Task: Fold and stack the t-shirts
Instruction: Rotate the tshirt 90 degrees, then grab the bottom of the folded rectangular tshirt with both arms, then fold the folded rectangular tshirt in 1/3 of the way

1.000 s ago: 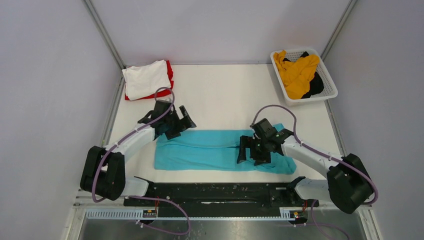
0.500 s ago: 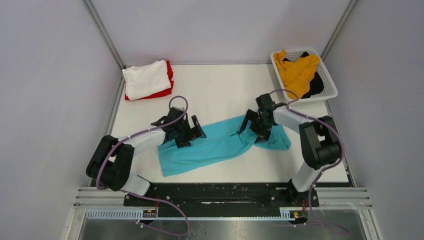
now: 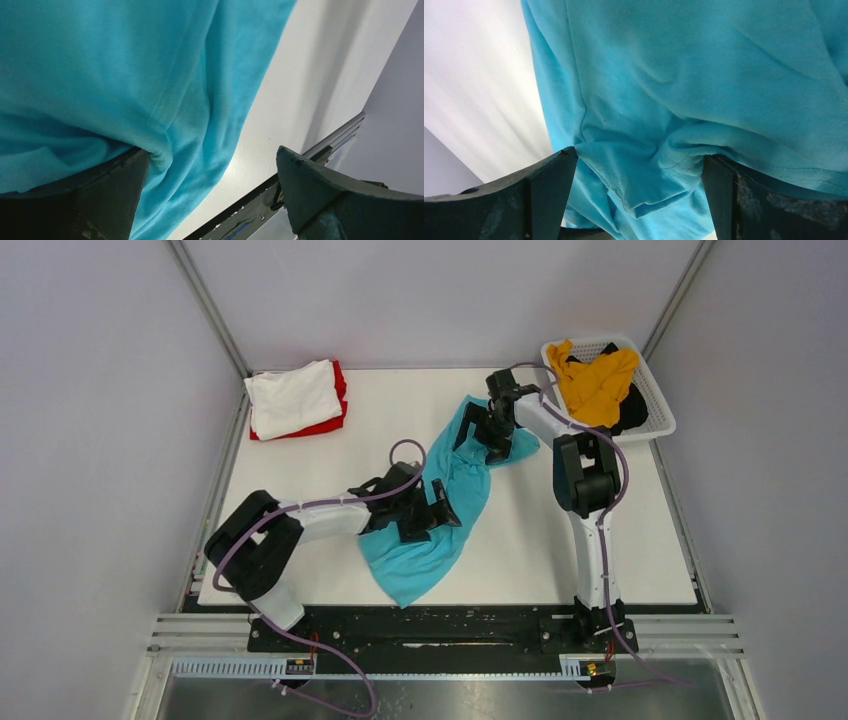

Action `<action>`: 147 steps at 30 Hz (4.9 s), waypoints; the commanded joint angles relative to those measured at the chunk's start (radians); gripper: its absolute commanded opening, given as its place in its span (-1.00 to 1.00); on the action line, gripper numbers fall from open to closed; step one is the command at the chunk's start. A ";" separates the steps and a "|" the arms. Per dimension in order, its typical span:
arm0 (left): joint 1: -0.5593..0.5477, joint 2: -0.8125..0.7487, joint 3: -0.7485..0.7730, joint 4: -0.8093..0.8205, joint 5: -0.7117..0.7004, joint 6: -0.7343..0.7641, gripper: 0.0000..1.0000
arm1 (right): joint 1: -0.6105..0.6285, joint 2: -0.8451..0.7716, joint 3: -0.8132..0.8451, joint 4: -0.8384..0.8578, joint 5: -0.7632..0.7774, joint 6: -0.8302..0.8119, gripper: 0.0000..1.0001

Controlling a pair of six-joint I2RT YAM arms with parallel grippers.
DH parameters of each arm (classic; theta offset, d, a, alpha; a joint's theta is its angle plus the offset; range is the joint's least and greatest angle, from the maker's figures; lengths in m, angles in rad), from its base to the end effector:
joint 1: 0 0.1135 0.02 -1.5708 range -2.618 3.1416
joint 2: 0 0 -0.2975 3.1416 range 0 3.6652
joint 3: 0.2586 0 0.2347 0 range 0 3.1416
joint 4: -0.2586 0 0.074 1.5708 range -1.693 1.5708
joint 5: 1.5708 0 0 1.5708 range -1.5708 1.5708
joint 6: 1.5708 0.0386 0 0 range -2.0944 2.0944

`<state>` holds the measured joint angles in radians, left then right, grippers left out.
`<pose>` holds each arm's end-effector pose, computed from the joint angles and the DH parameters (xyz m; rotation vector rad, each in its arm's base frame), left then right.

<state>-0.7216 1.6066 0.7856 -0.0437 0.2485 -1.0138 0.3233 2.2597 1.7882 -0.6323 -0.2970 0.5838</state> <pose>0.2201 -0.2063 0.2009 -0.2702 2.6898 -0.9772 0.4596 0.1659 0.1945 0.2626 2.7650 0.6625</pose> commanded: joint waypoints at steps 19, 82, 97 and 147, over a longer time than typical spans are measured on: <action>-0.125 -0.249 -0.065 -0.206 -0.135 0.015 0.98 | 0.036 0.184 0.630 -0.326 0.121 -0.260 0.99; -0.108 -0.476 -0.394 -0.225 -0.021 0.068 -0.05 | 0.383 -0.941 -1.161 0.319 -0.052 0.106 0.75; -0.128 -0.437 -0.425 -0.183 0.004 0.064 -1.00 | 0.471 -0.962 -1.249 0.266 0.041 0.168 -0.16; 0.224 -0.087 0.245 -0.244 -0.140 0.314 -1.00 | 0.126 -0.653 -0.689 0.377 -0.009 -0.021 -1.00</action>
<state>-0.5289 1.4704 0.9489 -0.3199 0.1223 -0.7479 0.4782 1.5452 1.0195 -0.2943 -0.2825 0.5877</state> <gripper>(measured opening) 0.018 0.026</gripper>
